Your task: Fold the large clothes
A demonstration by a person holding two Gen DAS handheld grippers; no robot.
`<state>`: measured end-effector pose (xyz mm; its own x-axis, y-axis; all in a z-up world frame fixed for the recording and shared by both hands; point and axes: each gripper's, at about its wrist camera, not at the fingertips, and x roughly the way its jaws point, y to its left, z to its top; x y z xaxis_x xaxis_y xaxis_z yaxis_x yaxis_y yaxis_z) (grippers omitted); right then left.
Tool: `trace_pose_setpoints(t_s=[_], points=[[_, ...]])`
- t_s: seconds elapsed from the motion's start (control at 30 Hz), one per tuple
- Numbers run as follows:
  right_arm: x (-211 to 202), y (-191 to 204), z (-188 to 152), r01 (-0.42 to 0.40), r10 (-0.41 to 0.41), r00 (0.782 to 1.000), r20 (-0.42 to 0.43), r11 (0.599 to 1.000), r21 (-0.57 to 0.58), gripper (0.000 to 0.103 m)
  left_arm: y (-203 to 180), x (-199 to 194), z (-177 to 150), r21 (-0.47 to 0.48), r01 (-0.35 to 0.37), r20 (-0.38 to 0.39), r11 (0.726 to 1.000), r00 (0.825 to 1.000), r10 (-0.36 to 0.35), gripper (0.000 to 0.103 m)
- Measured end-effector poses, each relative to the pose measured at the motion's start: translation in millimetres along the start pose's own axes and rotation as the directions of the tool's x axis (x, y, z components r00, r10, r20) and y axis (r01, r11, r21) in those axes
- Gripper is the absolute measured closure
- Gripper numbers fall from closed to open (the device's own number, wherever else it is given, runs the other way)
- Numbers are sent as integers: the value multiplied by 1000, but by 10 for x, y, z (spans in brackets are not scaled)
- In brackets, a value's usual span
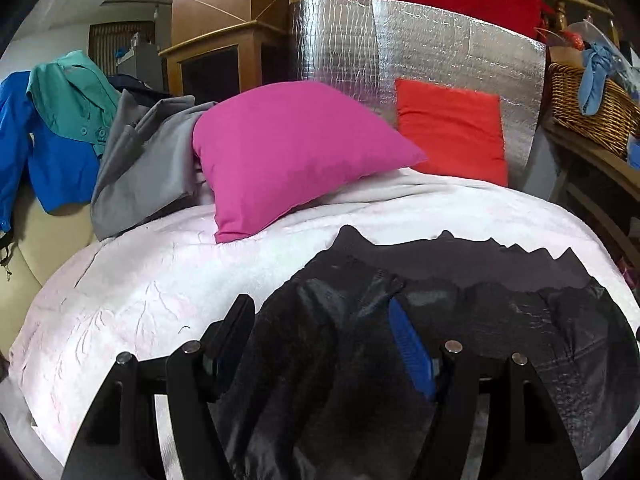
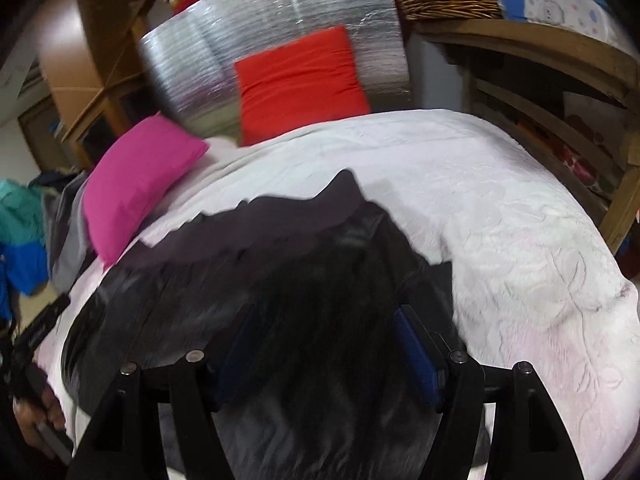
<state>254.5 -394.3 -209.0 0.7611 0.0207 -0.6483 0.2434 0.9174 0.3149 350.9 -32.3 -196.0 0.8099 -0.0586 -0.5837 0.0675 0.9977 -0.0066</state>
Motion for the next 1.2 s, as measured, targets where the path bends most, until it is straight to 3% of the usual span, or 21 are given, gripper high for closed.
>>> trace_pose_setpoints(t_s=[0.3, 0.57, 0.73, 0.97, 1.0, 1.1, 1.2], points=[[-16, 107, -135, -49, 49, 998, -24, 999, 4, 30, -45, -79, -26, 18, -21, 19, 1000, 1000, 20, 32], [388, 162, -255, -19, 15, 982, -188, 1000, -18, 30, -22, -87, -8, 9, -46, 27, 999, 999, 45, 32], [390, 202, -258, -9, 1, 982, -189, 999, -41, 30, -18, -128, -8, 22, -74, 38, 997, 997, 73, 32], [271, 183, -180, -81, 83, 985, -152, 996, 23, 30, 81, -133, -12, 20, -100, 30, 995, 995, 99, 32], [269, 195, -175, -94, 96, 984, -147, 995, 25, 33, 95, -134, -13, 19, -101, 29, 995, 995, 100, 32], [219, 365, -188, -149, 147, 979, -145, 989, -9, 60, 131, -137, -24, 22, -103, 20, 994, 995, 102, 32], [251, 531, -289, -203, 193, 964, -181, 979, -37, 60, 147, -130, -82, 19, -70, -17, 997, 997, 70, 32]])
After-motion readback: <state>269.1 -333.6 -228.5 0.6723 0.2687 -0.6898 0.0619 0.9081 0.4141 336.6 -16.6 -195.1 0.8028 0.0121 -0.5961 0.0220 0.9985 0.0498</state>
